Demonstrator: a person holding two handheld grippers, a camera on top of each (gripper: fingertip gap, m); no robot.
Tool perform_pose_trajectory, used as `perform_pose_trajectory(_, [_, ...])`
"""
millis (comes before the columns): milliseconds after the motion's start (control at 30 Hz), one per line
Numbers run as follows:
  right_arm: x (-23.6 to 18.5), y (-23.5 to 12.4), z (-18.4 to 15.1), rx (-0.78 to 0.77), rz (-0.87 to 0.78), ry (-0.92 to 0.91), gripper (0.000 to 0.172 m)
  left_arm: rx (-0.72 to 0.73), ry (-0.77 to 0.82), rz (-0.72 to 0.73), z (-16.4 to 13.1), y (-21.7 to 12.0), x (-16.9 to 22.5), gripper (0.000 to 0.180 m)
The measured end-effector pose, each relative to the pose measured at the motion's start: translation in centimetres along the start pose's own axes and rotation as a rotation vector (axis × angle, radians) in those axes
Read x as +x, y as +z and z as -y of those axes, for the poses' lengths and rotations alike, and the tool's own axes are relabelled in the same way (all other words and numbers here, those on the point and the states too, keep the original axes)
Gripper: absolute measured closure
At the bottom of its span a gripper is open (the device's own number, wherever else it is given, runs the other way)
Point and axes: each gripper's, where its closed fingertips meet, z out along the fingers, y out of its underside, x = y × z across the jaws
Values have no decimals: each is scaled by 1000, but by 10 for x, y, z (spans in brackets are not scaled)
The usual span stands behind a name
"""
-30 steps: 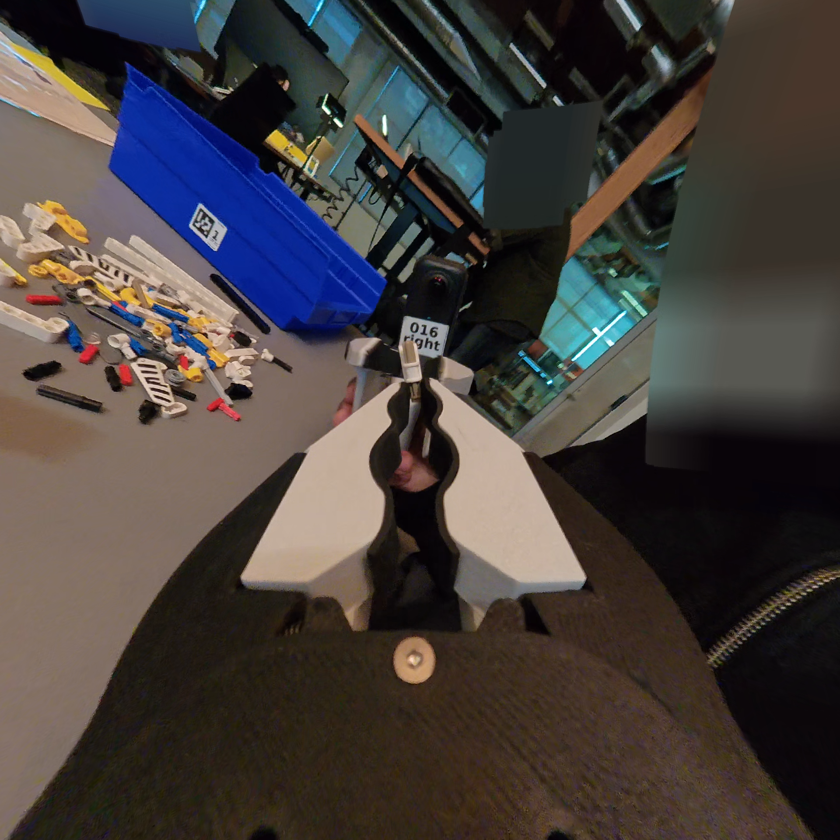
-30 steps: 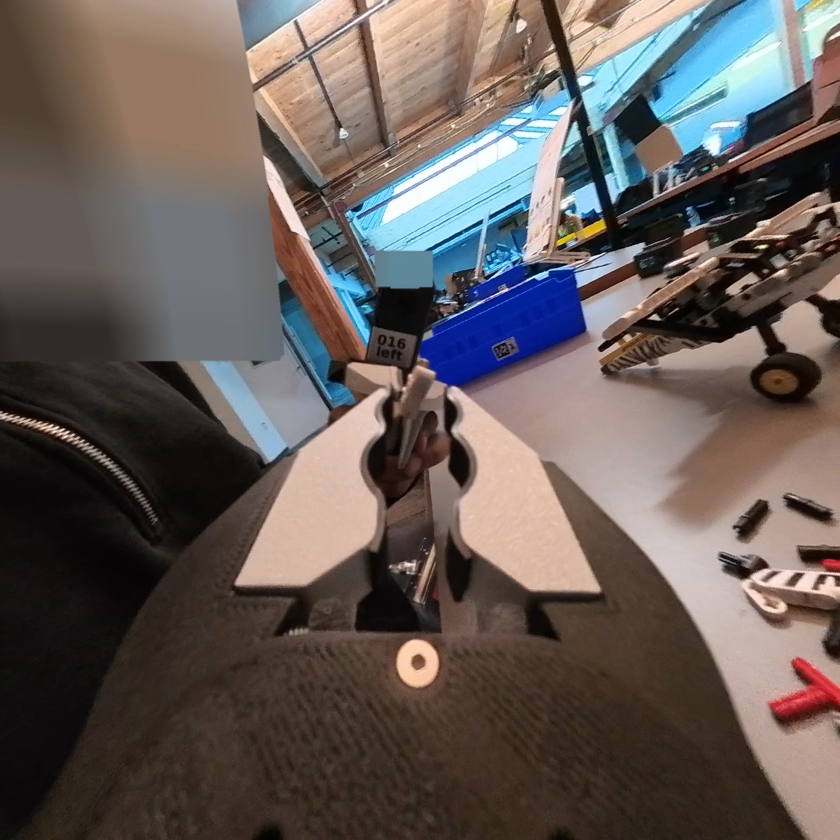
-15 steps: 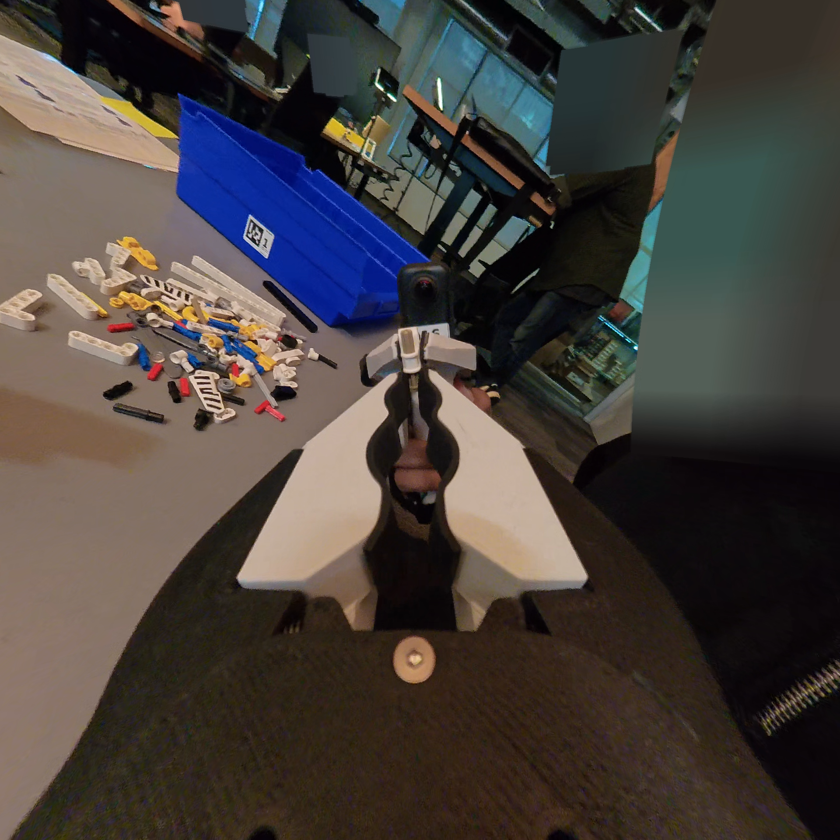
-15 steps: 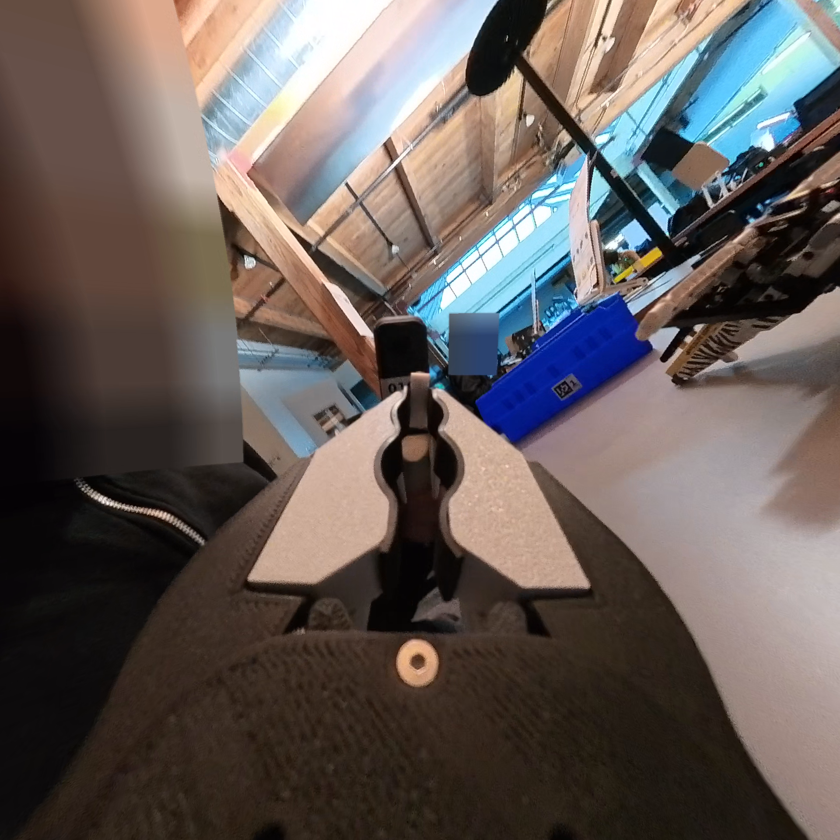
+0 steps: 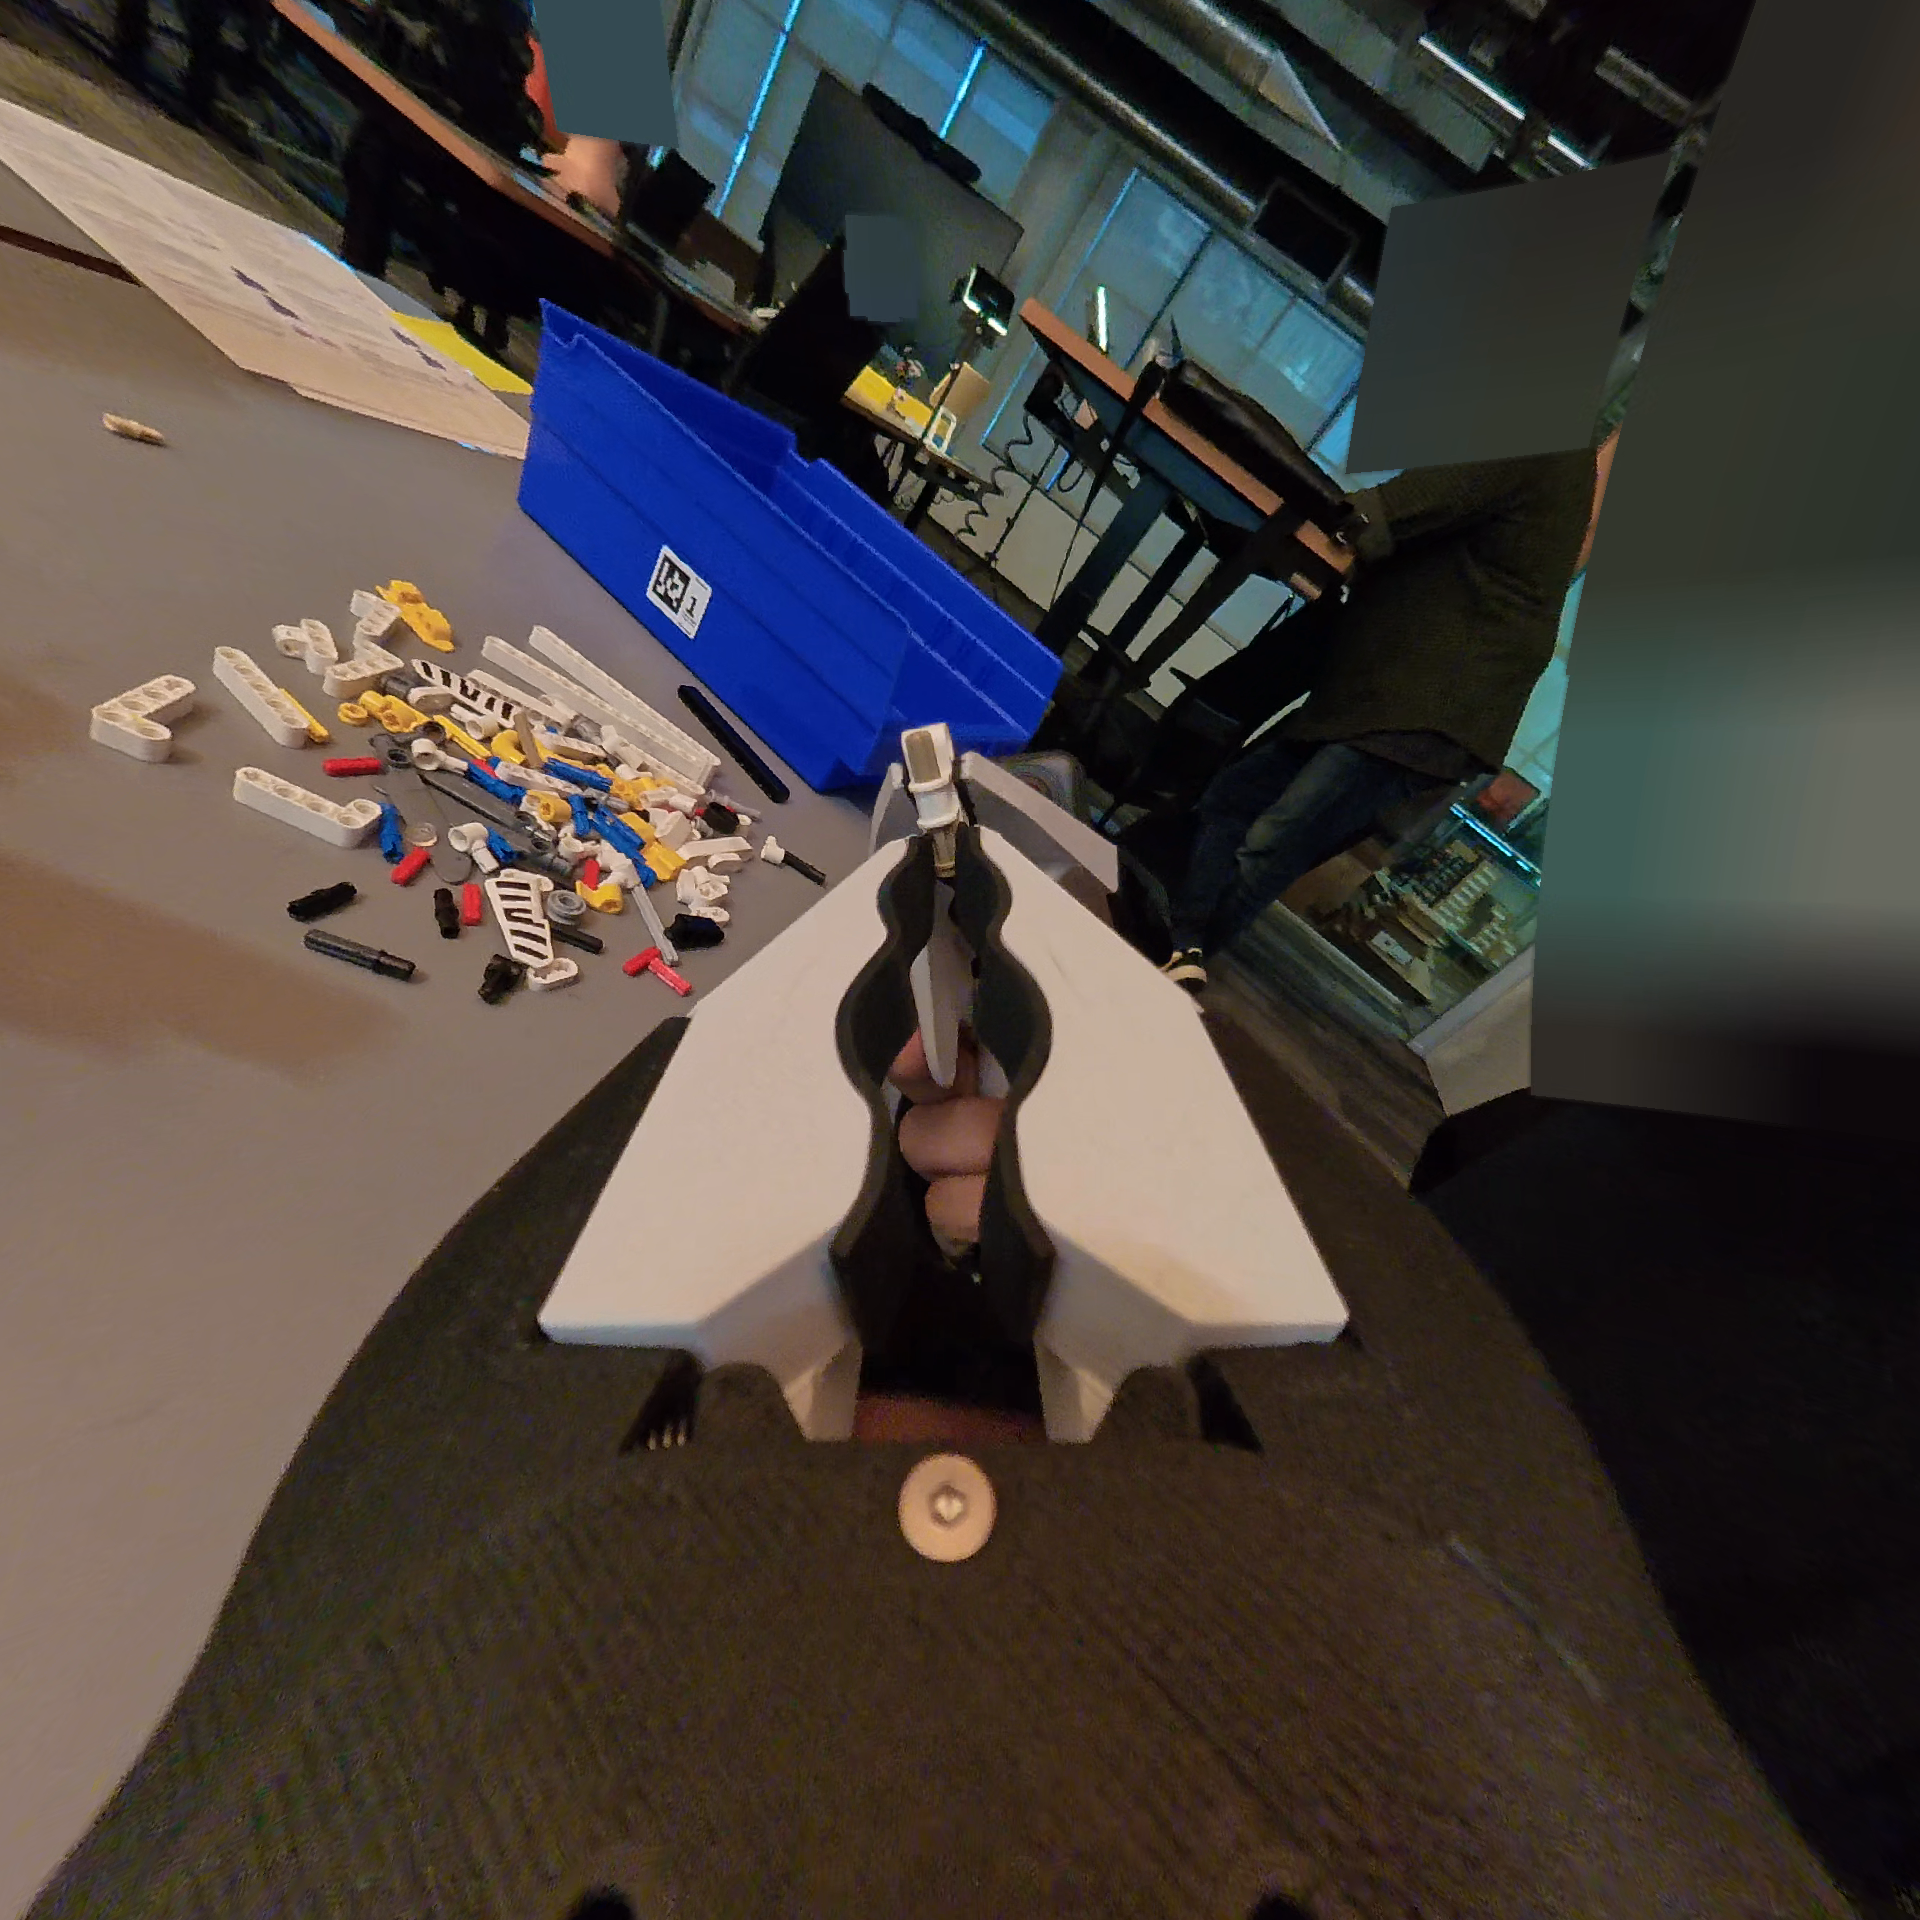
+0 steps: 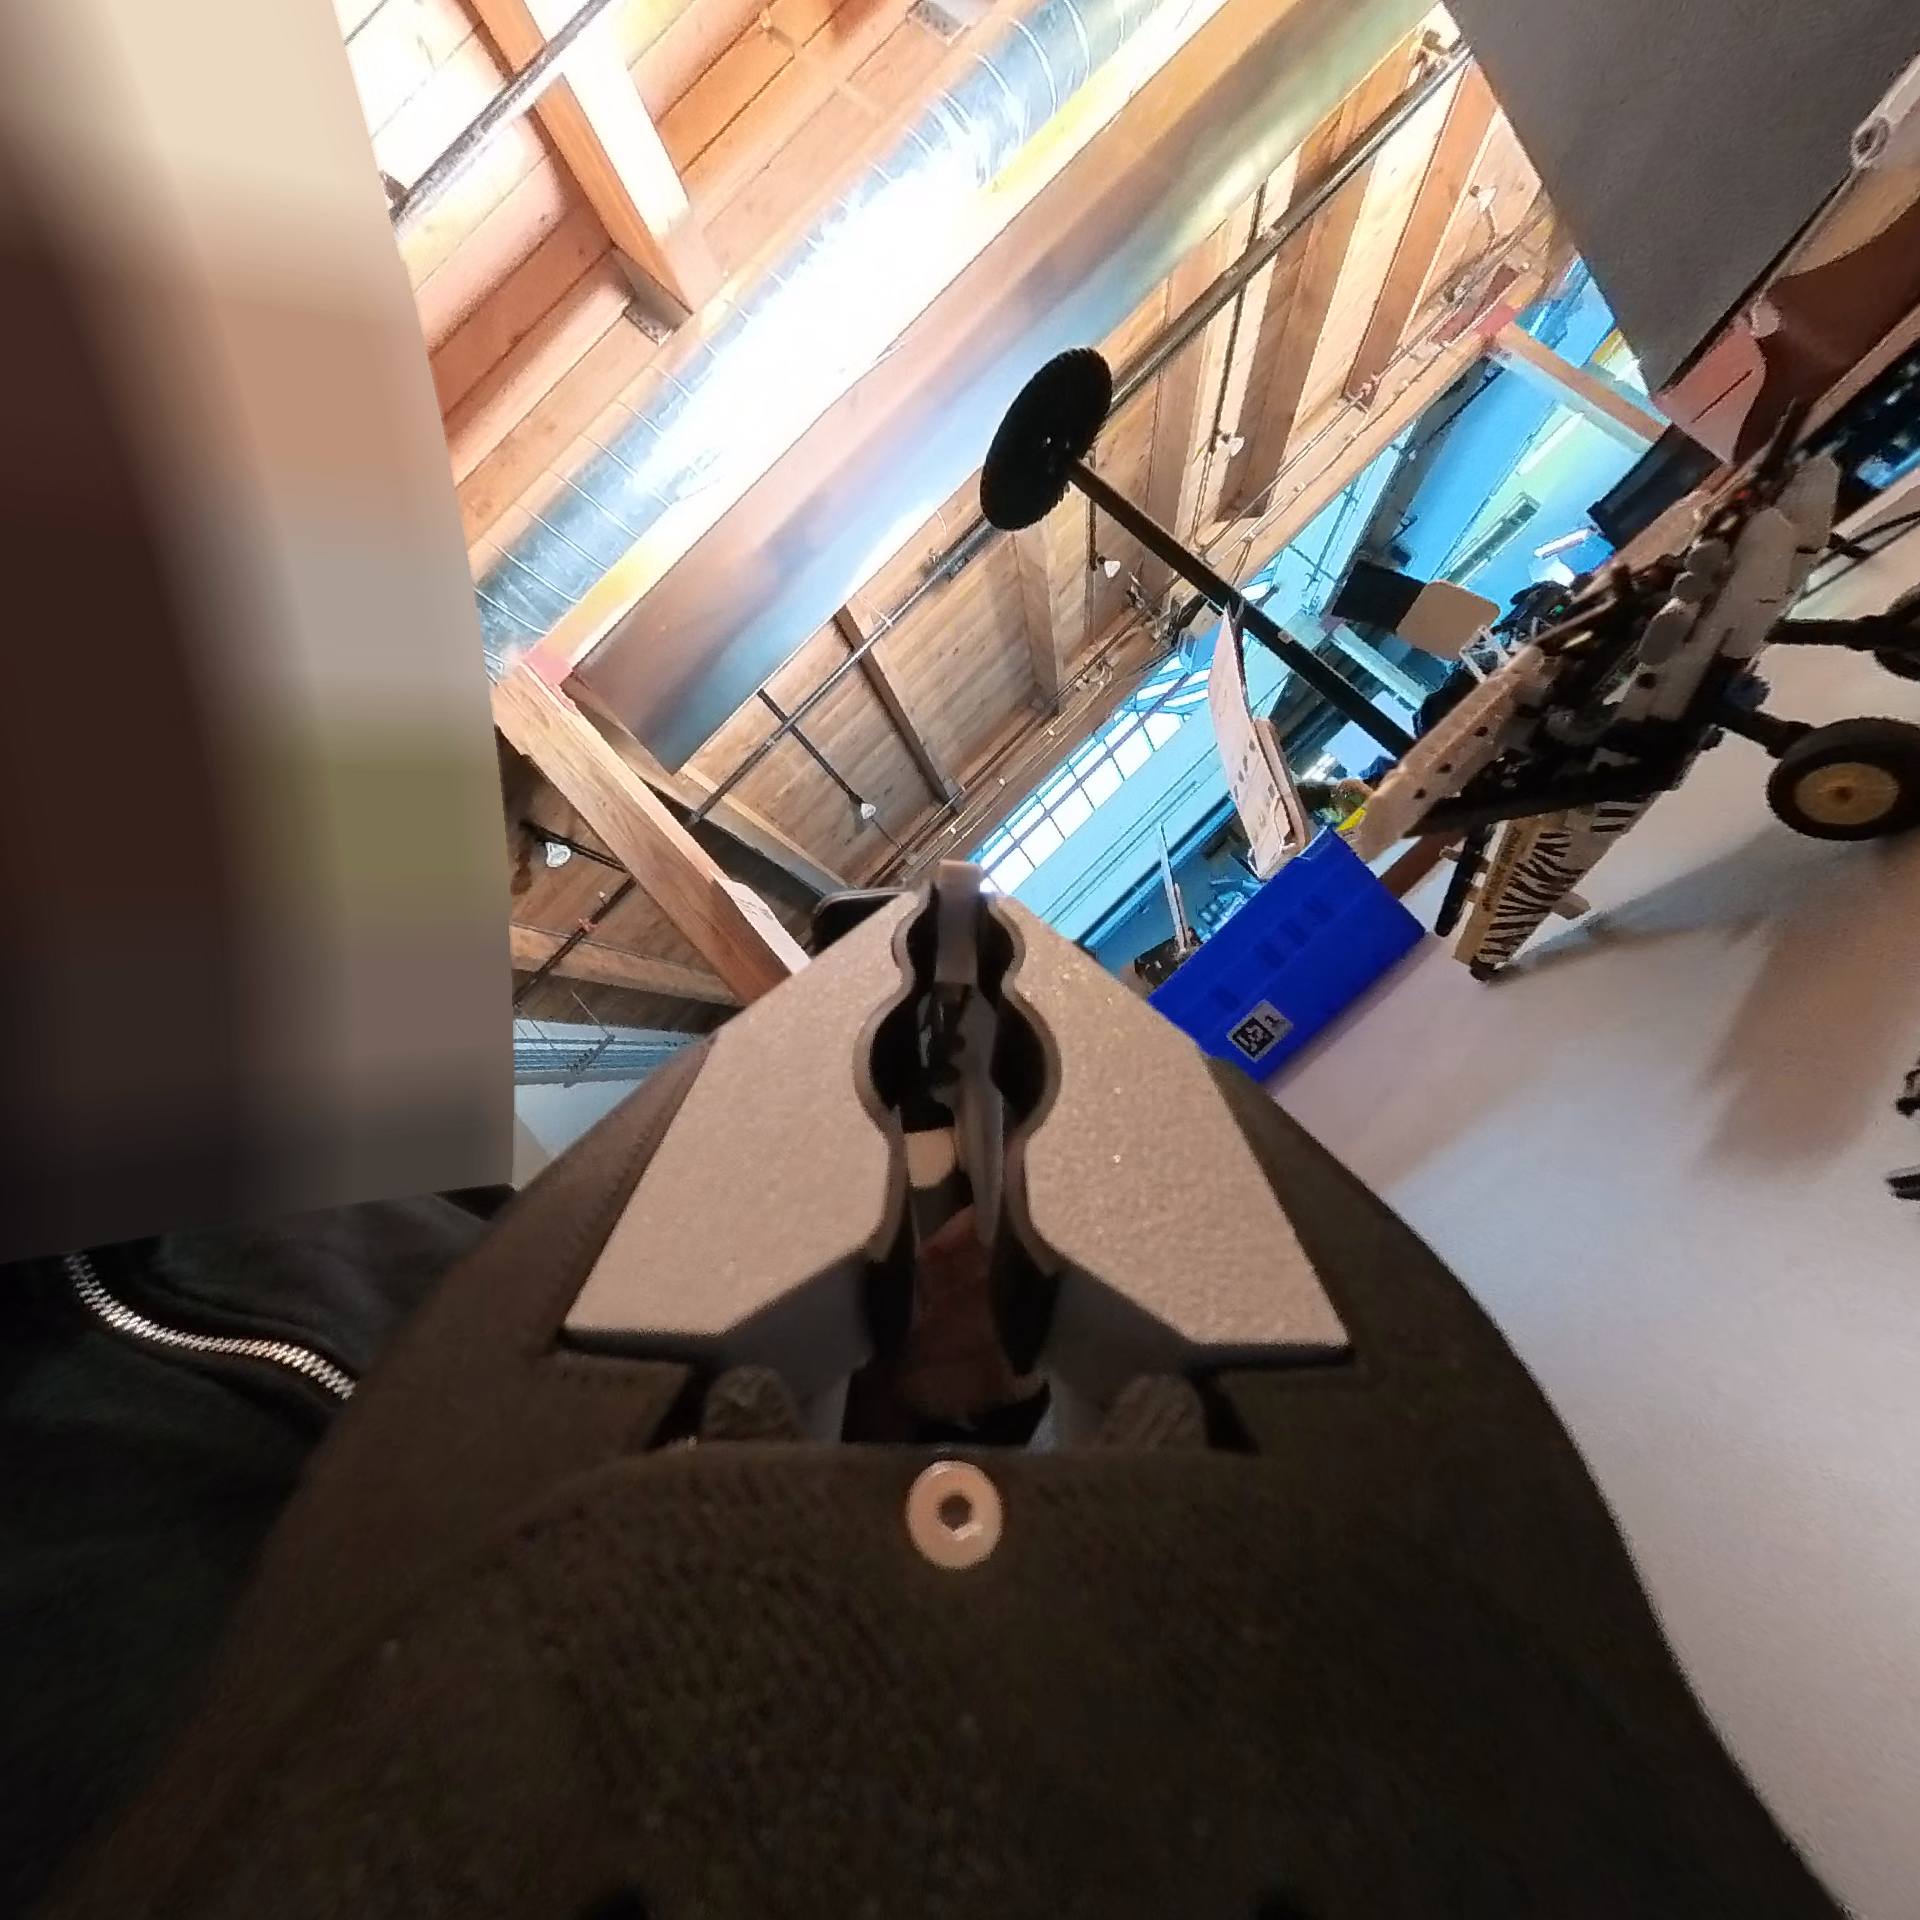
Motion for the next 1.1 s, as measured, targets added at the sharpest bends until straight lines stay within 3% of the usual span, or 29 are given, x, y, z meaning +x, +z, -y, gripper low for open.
perform_pose_trajectory(467, [-1,-1,5,31,-43,-51,168,5,-34,-22,-5,3,4,172])
perform_pose_trajectory(567, [-2,-1,5,30,-54,-89,168,14,-130,-76,-6,4,4,171])
perform_pose_trajectory(767, [0,-5,10,142,28,73,167,35,-161,-92,-6,8,4,171])
perform_pose_trajectory(1100, [-3,-7,16,204,1,37,167,81,-150,-72,-3,13,7,172])
